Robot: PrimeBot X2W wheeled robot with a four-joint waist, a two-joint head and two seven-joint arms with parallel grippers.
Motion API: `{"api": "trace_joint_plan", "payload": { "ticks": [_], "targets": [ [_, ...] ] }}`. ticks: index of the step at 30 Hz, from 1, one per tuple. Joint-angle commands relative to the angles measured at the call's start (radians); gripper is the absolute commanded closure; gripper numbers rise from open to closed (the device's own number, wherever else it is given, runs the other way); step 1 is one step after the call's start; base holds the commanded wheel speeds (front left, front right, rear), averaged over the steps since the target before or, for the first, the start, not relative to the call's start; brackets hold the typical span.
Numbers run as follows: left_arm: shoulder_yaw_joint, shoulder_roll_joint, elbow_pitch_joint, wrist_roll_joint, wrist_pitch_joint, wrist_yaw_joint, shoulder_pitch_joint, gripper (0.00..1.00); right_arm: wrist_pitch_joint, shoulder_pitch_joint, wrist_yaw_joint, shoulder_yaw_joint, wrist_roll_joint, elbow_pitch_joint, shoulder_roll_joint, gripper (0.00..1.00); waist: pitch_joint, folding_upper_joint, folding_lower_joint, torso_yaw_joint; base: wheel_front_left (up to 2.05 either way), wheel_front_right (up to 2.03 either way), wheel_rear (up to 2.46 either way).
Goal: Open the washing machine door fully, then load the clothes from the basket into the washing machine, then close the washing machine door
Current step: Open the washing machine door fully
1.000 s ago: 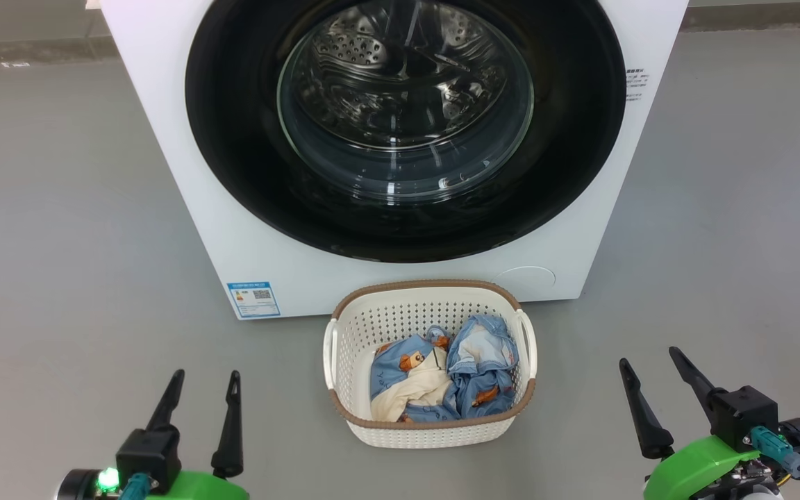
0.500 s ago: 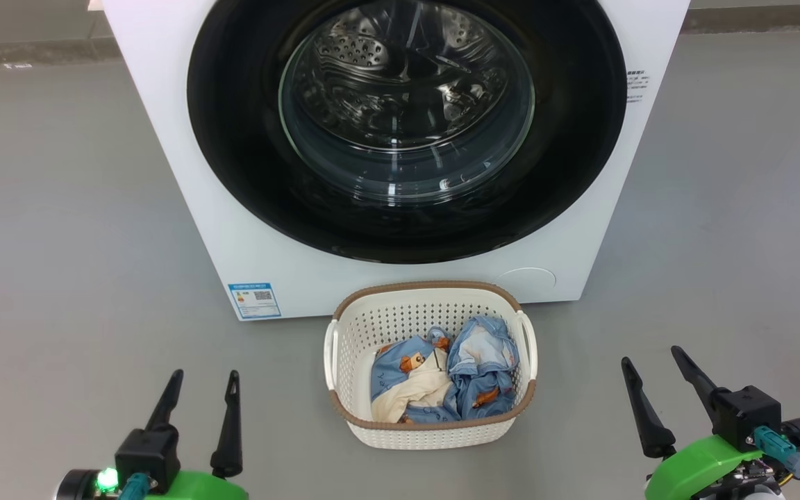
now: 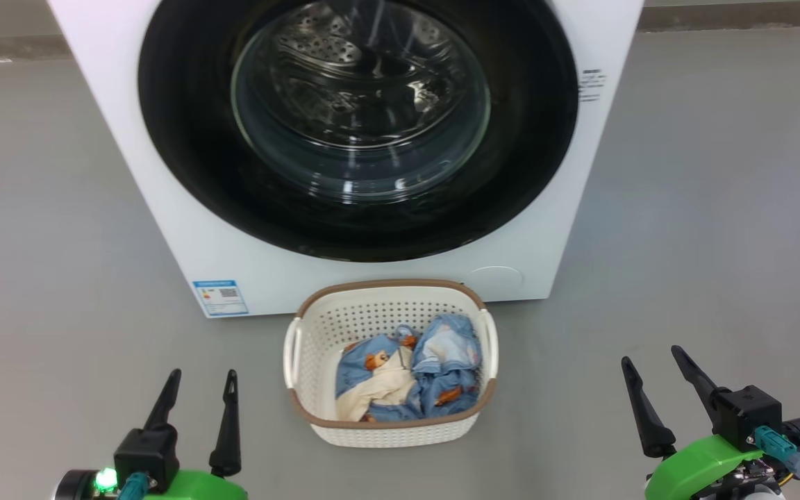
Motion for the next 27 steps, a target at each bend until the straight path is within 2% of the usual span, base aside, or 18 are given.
{"api": "trace_joint_plan", "payload": {
  "ticks": [1,16,27],
  "targets": [
    [0.031,0.010,-0.017,0.002,-0.012,0.006,-0.045,0.00,-0.005,-0.042,0.002,0.021,0.009,-0.027,-0.011,0.00,0.001,0.0000,0.0000,0.000,1.23,1.23,-2.46],
    [0.037,0.009,-0.027,0.000,-0.012,0.008,-0.051,0.00,-0.009,-0.048,0.002,0.019,0.015,-0.023,-0.009,0.00,0.009,0.0000,0.0000,-0.003,1.18,1.18,-2.37],
    [0.034,0.008,-0.030,0.008,-0.012,0.002,-0.044,0.00,-0.010,-0.045,0.002,0.018,0.017,-0.022,-0.005,0.00,0.005,0.0000,0.0000,-0.003,0.48,0.48,-0.95]
  ]
}}
